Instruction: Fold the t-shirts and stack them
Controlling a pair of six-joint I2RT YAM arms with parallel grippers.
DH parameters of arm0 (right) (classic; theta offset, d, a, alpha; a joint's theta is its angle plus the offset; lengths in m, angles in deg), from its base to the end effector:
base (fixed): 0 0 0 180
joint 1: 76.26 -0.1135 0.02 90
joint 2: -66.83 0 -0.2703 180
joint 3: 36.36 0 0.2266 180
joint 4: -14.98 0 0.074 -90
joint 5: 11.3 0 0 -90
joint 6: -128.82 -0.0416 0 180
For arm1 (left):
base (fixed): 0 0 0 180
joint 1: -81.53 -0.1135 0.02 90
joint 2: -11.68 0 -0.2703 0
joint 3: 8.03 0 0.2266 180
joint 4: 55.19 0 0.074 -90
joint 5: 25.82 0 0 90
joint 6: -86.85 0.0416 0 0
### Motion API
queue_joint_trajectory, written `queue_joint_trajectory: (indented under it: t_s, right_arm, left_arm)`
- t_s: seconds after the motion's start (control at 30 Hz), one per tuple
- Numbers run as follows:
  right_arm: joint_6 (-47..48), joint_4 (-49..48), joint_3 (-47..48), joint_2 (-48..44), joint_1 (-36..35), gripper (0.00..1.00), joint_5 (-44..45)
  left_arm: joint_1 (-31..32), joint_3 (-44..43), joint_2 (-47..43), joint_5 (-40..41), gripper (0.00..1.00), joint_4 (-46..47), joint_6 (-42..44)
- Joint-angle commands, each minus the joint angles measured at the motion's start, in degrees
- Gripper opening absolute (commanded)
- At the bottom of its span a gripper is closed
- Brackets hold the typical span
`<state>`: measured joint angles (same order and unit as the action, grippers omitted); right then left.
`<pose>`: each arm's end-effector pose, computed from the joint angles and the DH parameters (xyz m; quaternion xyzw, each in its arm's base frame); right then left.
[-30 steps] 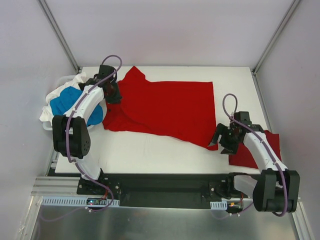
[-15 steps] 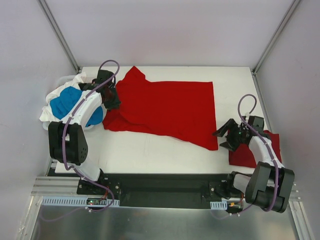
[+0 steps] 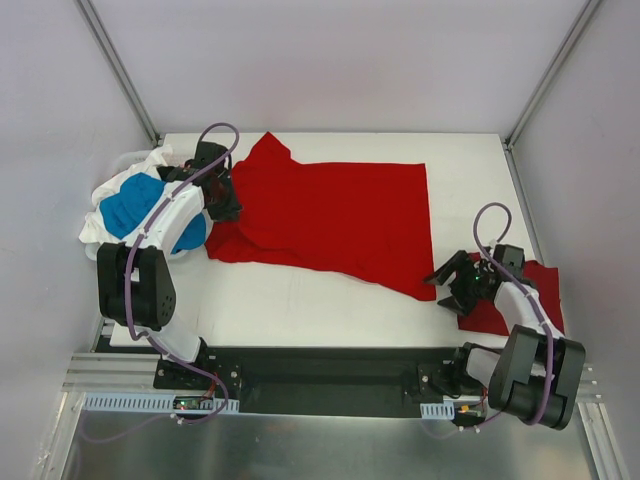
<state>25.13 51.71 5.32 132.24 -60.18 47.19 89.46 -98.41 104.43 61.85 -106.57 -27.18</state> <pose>0.1683 -0.0259 0.1729 0.1722 0.9172 0.2574 0.2508 0.3243 -0.0469 0.2809 -0.1268 0.9417 -0.1042 0.2937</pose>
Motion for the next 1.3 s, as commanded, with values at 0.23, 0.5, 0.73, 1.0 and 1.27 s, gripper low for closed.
queue_joint_trajectory:
  t_s: [0.23,0.5,0.73,1.0,1.27]
  right_arm:
    - [-1.3,-7.6,-3.6,1.1,0.4,0.82,1.1]
    - [-5.0,-12.3,-2.3,6.0,-6.7,0.81,2.4]
    - [-6.8,-11.8,-0.8,7.3,-13.3,0.54,4.1]
    - [-5.8,-7.7,0.8,6.6,-14.2,0.01,7.1]
    - [-4.9,1.7,8.1,1.4,-13.8,0.01,10.7]
  left_arm:
    - [1.1,2.5,-4.6,-0.5,0.00,-1.8,-2.1]
    - [1.3,3.2,-5.0,0.1,0.00,-2.3,-1.6]
    - [1.3,2.3,-4.4,0.6,0.00,-2.3,-1.6]
    - [1.3,2.1,-4.0,0.7,0.00,-2.3,-1.5]
    - [1.3,1.7,-4.2,2.1,0.00,-2.4,-0.7]
